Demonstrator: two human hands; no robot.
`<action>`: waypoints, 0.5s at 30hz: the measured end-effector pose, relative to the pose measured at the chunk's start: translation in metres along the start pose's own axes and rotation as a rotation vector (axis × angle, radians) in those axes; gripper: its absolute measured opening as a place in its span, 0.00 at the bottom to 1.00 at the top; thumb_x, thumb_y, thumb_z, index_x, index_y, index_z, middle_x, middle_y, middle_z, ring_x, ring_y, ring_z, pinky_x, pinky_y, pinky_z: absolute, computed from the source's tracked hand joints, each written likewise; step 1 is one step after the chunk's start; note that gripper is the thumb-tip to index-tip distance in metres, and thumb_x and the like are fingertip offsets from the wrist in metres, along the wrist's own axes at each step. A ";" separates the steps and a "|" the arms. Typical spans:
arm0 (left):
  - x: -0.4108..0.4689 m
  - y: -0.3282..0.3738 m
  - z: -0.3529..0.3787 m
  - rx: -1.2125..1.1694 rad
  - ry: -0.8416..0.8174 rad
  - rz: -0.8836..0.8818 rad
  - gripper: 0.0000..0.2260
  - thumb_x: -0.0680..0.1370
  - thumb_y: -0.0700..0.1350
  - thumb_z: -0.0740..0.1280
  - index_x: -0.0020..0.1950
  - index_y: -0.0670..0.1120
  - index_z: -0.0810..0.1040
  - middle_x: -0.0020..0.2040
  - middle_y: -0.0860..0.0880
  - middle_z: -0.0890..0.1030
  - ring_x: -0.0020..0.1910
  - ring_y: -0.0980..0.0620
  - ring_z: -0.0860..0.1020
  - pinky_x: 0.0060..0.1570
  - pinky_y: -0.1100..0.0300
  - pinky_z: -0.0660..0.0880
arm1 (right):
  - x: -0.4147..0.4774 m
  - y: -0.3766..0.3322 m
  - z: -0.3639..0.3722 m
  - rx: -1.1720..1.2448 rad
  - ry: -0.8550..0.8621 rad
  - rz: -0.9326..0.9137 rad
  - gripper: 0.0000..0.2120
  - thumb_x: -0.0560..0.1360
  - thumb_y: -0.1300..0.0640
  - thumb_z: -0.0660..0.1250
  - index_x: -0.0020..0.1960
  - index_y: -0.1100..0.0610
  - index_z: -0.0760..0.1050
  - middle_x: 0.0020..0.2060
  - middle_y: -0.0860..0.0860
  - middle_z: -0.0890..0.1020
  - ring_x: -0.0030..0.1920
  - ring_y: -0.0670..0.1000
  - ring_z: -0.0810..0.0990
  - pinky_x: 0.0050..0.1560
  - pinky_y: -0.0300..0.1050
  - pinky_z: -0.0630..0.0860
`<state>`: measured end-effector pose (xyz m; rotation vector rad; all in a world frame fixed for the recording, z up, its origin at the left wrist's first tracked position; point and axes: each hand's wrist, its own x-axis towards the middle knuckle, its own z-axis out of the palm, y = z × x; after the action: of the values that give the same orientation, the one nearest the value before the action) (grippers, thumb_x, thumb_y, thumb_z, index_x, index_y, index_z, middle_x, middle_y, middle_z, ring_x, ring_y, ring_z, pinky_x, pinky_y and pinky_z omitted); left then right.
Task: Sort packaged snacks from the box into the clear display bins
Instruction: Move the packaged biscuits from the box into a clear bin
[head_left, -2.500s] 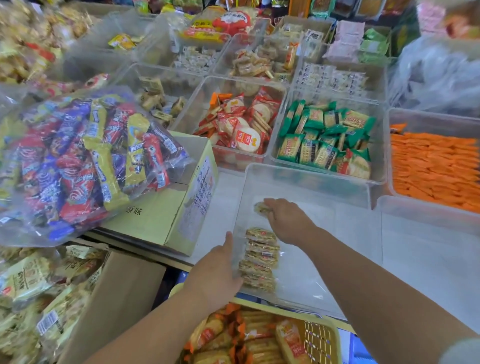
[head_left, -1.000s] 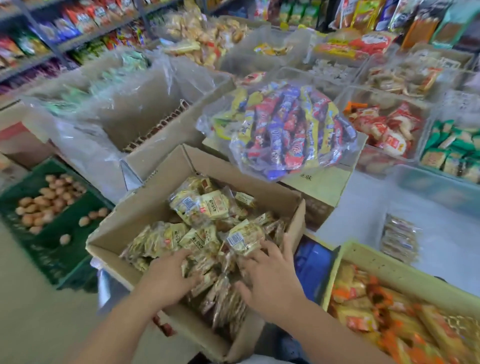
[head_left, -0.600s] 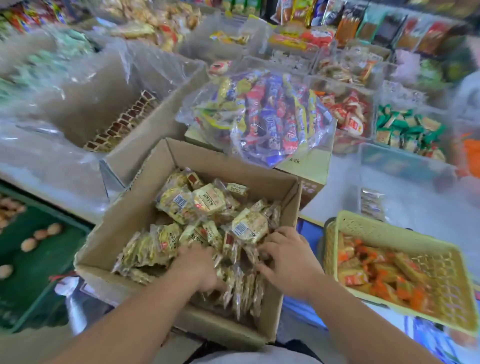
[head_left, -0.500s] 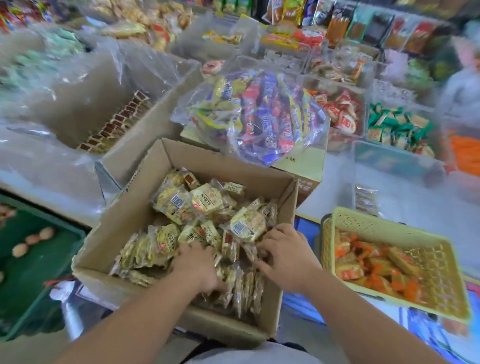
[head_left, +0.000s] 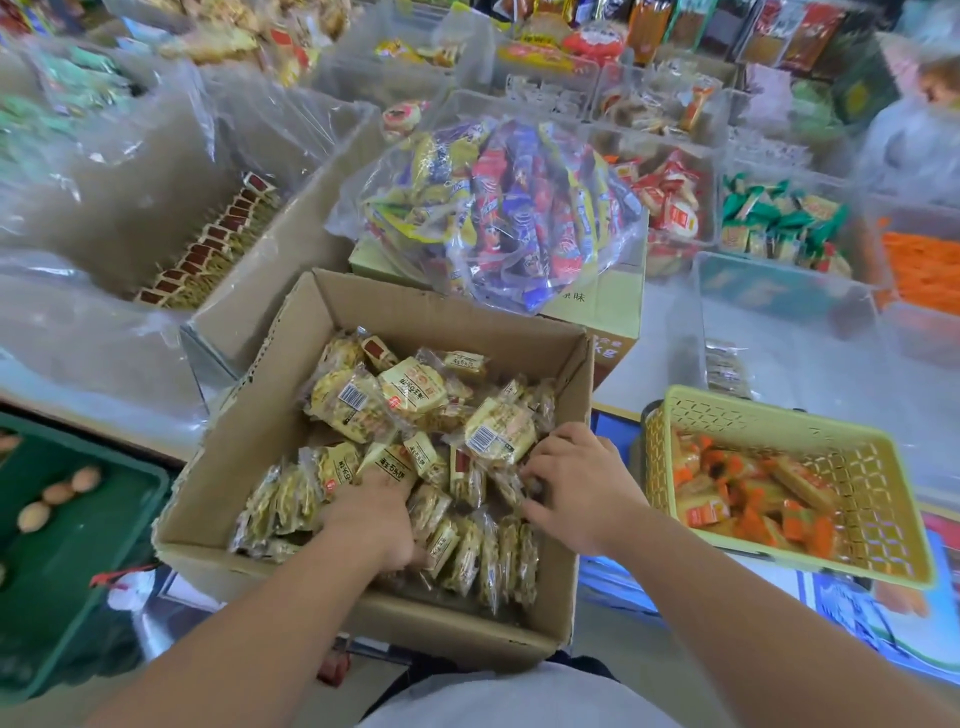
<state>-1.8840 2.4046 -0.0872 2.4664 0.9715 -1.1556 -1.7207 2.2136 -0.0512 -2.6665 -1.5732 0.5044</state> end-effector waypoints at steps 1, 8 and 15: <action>0.000 -0.001 0.000 0.012 -0.008 -0.002 0.50 0.70 0.70 0.72 0.84 0.56 0.52 0.79 0.44 0.57 0.75 0.34 0.64 0.69 0.36 0.71 | 0.000 0.000 0.001 0.000 0.001 0.003 0.25 0.72 0.34 0.53 0.58 0.43 0.80 0.55 0.38 0.78 0.65 0.48 0.64 0.65 0.52 0.66; 0.003 0.012 0.003 -0.129 -0.169 0.097 0.51 0.72 0.67 0.73 0.85 0.56 0.45 0.84 0.42 0.43 0.82 0.35 0.49 0.78 0.38 0.56 | 0.002 0.000 0.004 -0.009 0.012 0.016 0.26 0.73 0.34 0.54 0.61 0.43 0.80 0.56 0.39 0.78 0.64 0.49 0.65 0.63 0.53 0.67; 0.026 0.028 0.011 -0.103 -0.149 0.072 0.60 0.65 0.65 0.80 0.84 0.53 0.45 0.84 0.44 0.45 0.82 0.36 0.50 0.76 0.37 0.61 | 0.001 0.000 0.005 0.004 0.018 0.024 0.25 0.74 0.34 0.56 0.62 0.43 0.79 0.57 0.40 0.78 0.65 0.50 0.66 0.64 0.54 0.67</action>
<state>-1.8596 2.3908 -0.1155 2.2794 0.8696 -1.2148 -1.7215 2.2138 -0.0566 -2.6820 -1.5359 0.4831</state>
